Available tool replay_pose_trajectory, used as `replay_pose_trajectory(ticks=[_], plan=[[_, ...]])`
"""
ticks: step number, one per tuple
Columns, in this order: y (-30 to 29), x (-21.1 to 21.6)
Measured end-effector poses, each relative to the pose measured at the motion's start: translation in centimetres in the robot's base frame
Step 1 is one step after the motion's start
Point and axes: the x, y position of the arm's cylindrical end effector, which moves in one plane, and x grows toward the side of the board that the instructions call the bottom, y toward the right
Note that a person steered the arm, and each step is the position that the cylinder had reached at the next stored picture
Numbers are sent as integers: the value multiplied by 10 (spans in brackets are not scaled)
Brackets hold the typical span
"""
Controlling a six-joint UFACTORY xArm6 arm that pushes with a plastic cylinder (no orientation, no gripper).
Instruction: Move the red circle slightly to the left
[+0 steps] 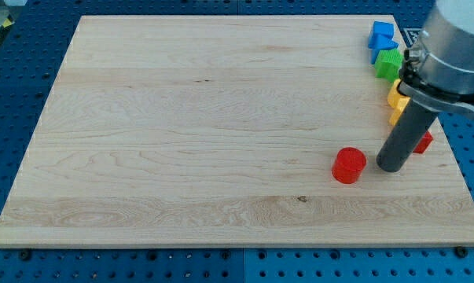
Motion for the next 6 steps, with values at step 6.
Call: replay_pose_trajectory(ticks=[6], plan=[[-32,32]])
